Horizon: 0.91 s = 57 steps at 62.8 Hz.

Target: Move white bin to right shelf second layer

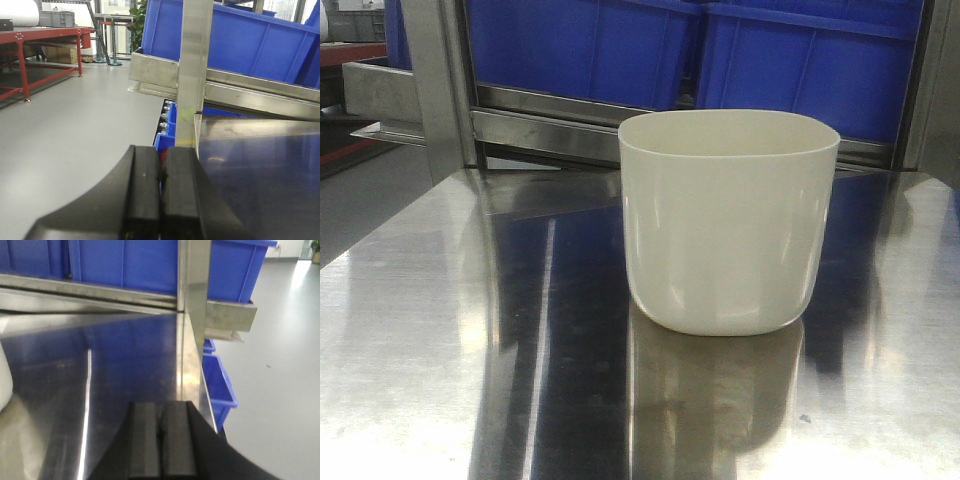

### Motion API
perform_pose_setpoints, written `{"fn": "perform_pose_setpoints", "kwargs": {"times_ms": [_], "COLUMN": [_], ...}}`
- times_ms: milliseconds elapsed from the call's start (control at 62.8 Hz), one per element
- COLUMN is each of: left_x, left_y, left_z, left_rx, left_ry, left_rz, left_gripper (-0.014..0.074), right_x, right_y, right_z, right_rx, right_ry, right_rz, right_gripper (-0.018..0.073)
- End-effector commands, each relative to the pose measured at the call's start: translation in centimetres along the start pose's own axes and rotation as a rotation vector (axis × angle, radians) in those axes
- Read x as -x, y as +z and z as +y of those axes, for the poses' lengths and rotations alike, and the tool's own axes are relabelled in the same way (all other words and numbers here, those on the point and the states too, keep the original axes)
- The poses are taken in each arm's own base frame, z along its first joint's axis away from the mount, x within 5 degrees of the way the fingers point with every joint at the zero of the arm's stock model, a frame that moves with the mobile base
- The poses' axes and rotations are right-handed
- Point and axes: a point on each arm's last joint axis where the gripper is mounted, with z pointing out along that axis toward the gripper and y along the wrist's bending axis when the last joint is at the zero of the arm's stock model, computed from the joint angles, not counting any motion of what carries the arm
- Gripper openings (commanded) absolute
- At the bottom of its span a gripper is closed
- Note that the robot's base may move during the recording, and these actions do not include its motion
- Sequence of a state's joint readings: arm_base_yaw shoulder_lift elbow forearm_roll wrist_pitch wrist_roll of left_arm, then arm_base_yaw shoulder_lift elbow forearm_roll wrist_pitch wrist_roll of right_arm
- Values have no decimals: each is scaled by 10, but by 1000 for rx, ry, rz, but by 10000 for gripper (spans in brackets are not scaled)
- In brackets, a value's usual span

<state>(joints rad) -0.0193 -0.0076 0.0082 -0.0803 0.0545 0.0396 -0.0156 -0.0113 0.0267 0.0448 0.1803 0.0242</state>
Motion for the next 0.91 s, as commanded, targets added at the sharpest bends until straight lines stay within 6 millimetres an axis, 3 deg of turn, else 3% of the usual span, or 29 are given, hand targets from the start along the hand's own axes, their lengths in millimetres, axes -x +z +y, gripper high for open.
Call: {"fn": "perform_pose_setpoints", "kwargs": {"times_ms": [0,175,319,462,621,685,780,892], "left_x": [-1,-1,-1,-1,-1,-1,-1,-1], "left_y": [0,0,0,0,0,0,0,0], "left_z": [0,0,0,0,0,0,0,0], "left_rx": [-3,-3,-3,-3,-3,-3,-3,-3], "left_ry": [-11,-11,-11,-11,-11,-11,-11,-11], "left_rz": [-68,-68,-68,-68,-68,-68,-68,-68], "left_gripper": [85,85,85,85,85,85,85,85], "right_x": [25,58,90,107,108,108,109,116], "right_y": [-5,-3,12,37,74,91,111,129], "right_z": [1,0,0,-1,3,12,31,64], "right_rx": [0,-40,-62,-87,-145,-163,-142,-69], "right_ry": [-27,-169,-259,-141,75,108,24,-56], "right_rz": [-66,13,49,152,323,412,520,591], "right_gripper": [55,55,55,55,59,60,81,235]}}
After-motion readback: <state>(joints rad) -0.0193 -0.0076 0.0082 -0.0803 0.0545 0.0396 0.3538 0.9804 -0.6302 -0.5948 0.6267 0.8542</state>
